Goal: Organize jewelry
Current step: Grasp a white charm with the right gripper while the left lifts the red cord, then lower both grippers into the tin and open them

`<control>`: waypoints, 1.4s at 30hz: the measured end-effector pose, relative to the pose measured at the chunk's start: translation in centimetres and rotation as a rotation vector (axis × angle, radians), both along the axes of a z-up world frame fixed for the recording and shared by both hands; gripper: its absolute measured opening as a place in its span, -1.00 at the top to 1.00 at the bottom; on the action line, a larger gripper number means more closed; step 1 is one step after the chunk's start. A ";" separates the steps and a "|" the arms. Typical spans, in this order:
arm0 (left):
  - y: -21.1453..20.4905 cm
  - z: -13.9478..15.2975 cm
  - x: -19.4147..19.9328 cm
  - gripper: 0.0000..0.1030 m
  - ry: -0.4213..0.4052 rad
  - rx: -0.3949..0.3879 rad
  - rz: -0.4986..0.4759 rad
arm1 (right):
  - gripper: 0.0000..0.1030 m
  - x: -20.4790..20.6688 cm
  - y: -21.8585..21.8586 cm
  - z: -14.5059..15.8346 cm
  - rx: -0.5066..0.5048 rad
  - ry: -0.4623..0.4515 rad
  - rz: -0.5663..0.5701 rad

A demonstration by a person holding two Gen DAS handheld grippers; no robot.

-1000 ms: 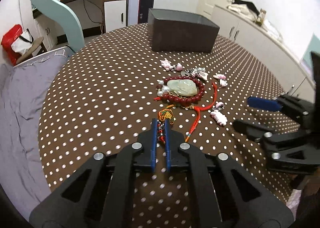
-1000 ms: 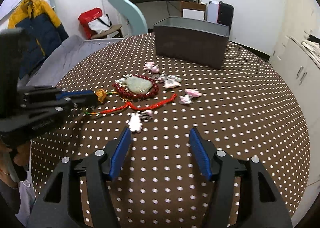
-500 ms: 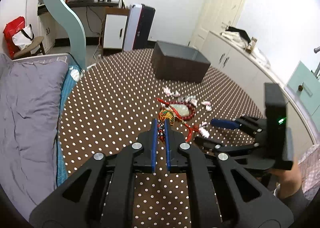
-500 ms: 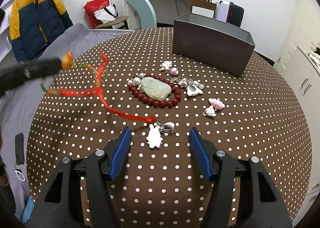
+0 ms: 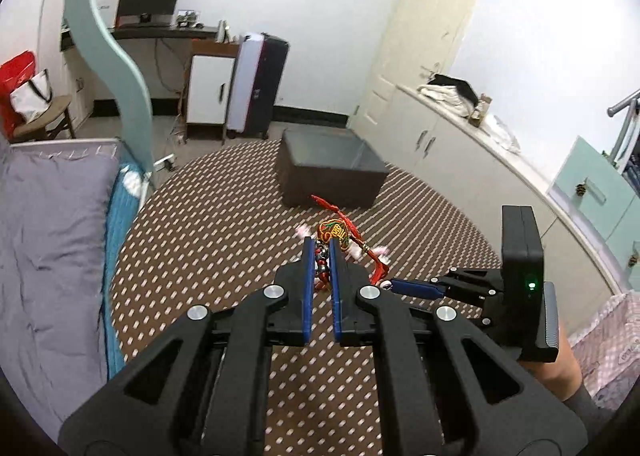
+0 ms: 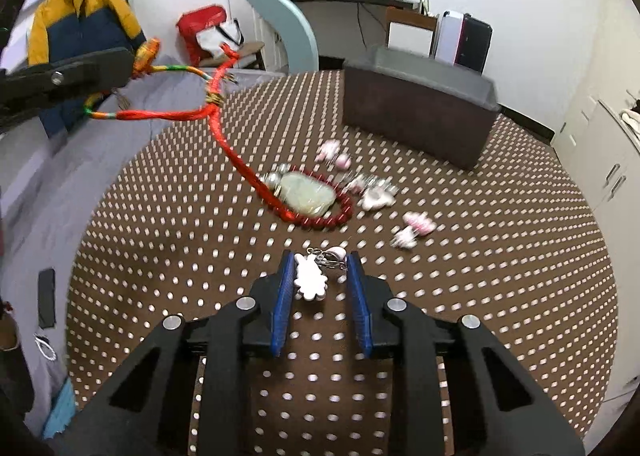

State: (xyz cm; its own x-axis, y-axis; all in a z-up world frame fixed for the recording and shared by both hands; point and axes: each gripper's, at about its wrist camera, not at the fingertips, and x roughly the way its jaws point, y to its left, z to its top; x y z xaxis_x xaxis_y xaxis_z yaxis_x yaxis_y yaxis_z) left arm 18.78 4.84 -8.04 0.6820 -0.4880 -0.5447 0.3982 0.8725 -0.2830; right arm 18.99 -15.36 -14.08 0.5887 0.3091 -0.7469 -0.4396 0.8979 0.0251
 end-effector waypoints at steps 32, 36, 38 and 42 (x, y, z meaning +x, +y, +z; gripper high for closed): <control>-10.4 -1.7 20.5 0.85 0.123 0.163 -0.007 | 0.52 15.2 -4.3 3.8 0.114 -0.039 -0.140; -10.6 -3.4 21.3 0.84 0.175 0.171 -0.021 | 0.52 15.5 -4.5 3.2 0.114 -0.021 -0.150; -10.9 -3.9 21.3 0.84 0.183 0.191 -0.029 | 0.49 15.5 -4.6 3.2 0.111 -0.017 -0.155; -11.2 -4.1 21.1 0.55 0.201 0.206 -0.055 | 0.40 15.5 -4.7 3.2 0.111 -0.018 -0.162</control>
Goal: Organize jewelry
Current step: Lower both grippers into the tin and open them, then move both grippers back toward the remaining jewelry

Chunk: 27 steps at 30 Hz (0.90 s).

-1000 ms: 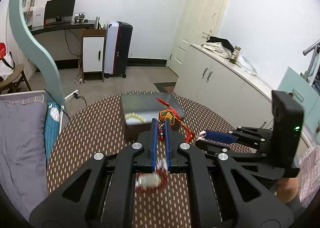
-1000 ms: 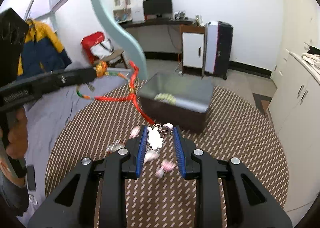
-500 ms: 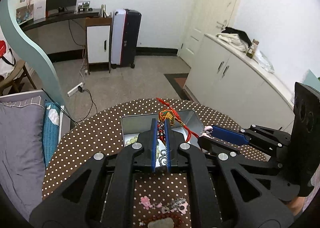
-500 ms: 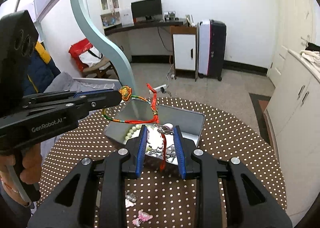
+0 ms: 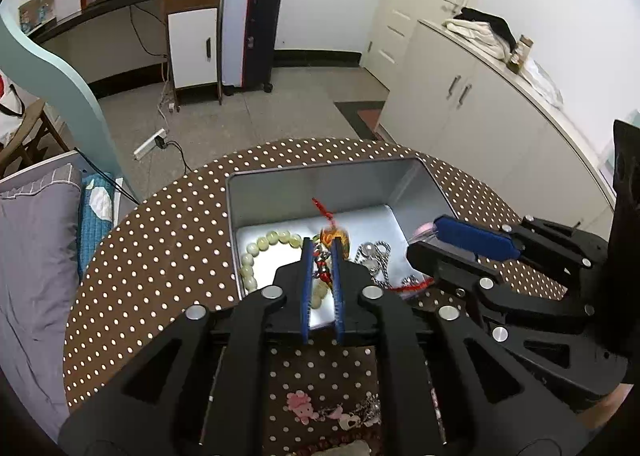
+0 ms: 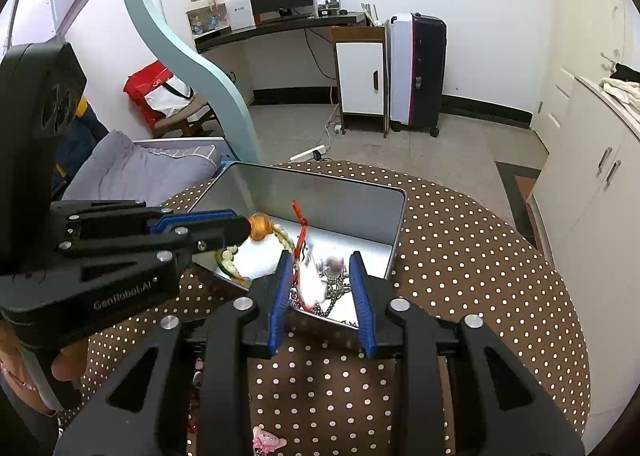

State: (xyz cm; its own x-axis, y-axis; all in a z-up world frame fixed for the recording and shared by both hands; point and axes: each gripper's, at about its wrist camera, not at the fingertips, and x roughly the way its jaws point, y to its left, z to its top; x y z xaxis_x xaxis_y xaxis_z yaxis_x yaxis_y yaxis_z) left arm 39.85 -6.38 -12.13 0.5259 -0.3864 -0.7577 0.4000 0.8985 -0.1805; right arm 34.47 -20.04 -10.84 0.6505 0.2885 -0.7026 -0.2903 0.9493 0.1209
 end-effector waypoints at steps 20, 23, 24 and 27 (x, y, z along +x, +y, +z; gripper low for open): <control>3.8 1.7 -10.3 -0.02 -0.134 0.043 0.002 | 0.22 -8.5 -1.6 1.8 -0.015 -0.079 0.026; 4.3 0.5 -12.1 -0.02 -0.127 0.076 -0.003 | 0.19 -10.1 -1.5 0.7 -0.020 -0.064 0.035; 4.5 0.1 -12.6 -0.02 -0.127 0.087 0.003 | 0.19 -10.4 -1.4 0.5 -0.027 -0.060 0.037; 5.0 -1.1 -13.7 -0.02 -0.103 0.095 0.005 | 0.18 -11.7 -0.9 -0.9 -0.042 -0.038 0.045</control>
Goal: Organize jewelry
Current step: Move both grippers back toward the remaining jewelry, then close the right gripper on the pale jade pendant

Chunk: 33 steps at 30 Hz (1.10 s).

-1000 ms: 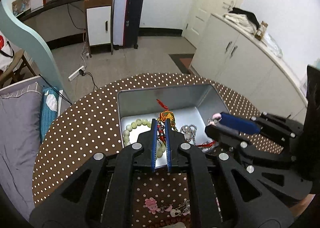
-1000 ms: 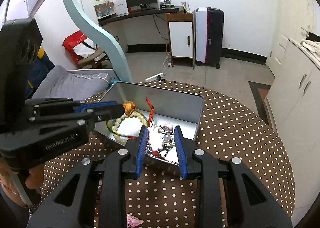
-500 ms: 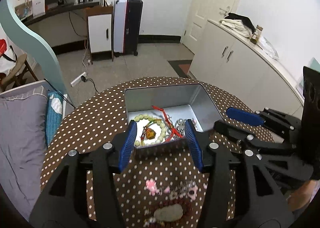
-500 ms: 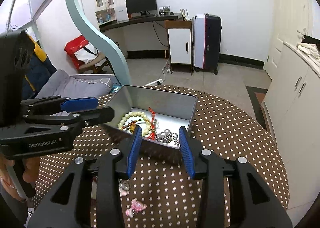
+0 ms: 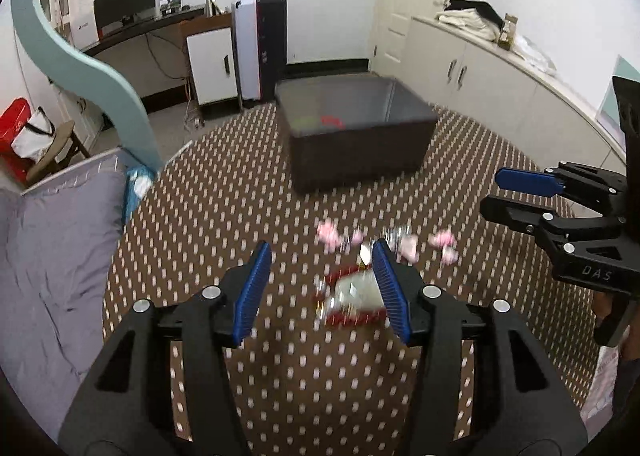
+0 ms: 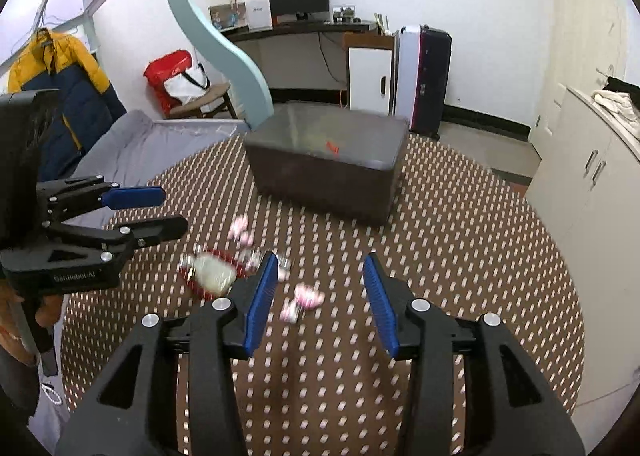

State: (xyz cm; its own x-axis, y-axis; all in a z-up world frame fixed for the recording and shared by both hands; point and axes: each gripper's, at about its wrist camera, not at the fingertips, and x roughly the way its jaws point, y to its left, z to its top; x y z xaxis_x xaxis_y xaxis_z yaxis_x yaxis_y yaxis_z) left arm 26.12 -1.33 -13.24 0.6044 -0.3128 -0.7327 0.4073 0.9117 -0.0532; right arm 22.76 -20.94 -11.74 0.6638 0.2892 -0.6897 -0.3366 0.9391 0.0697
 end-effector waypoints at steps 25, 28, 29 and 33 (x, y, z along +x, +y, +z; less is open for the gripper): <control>7.0 -2.2 -3.2 -0.10 0.033 -0.124 0.167 | 0.29 1.9 10.2 -4.2 -0.107 0.083 0.145; 7.3 -2.2 -3.1 -0.10 0.034 -0.131 0.163 | 0.27 2.3 10.6 -4.2 -0.118 0.089 0.160; 7.4 -2.2 -3.1 -0.10 0.035 -0.134 0.162 | 0.27 2.3 10.6 -4.2 -0.116 0.091 0.160; 7.6 -2.3 -3.1 -0.10 0.042 -0.153 0.155 | 0.26 3.0 10.5 -4.5 -0.088 0.101 0.176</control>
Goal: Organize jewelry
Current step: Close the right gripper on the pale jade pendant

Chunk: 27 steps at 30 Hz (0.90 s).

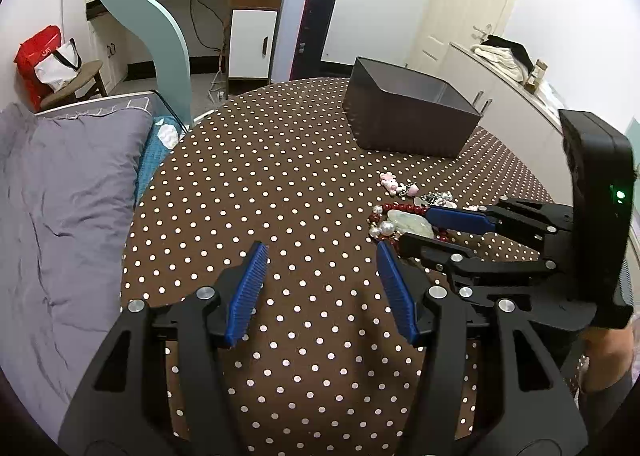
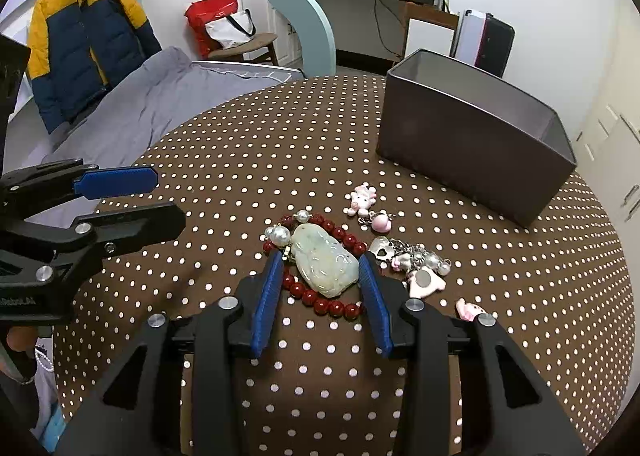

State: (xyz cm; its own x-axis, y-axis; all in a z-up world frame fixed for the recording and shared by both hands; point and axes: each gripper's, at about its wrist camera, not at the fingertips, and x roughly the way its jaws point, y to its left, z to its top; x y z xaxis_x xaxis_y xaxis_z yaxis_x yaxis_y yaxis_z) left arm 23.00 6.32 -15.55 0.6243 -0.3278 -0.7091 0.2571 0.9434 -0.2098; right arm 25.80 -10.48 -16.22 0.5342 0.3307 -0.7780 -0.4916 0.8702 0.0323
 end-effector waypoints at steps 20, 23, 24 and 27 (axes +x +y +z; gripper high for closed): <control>-1.3 -0.1 -0.5 -0.10 0.014 0.001 -0.032 | 0.85 -0.6 -1.1 0.6 0.059 -0.004 -0.014; -1.3 -0.1 -0.5 -0.11 0.017 -0.003 -0.029 | 0.32 -0.5 -0.6 1.1 0.037 -0.040 -0.013; -1.3 -0.1 -0.5 -0.12 0.018 -0.004 -0.030 | 0.30 -0.4 -0.4 1.0 0.027 -0.046 -0.010; -1.3 -0.1 -0.5 -0.12 0.019 -0.003 -0.030 | 0.30 0.2 0.5 0.5 -0.026 -0.051 0.004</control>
State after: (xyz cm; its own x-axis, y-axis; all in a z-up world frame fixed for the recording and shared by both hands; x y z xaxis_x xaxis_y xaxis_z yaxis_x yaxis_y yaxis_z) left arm 22.53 5.02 -15.63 0.6007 -0.3482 -0.7196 0.2815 0.9346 -0.2172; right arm 25.99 -10.03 -15.76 0.5720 0.3129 -0.7582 -0.4952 0.8687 -0.0151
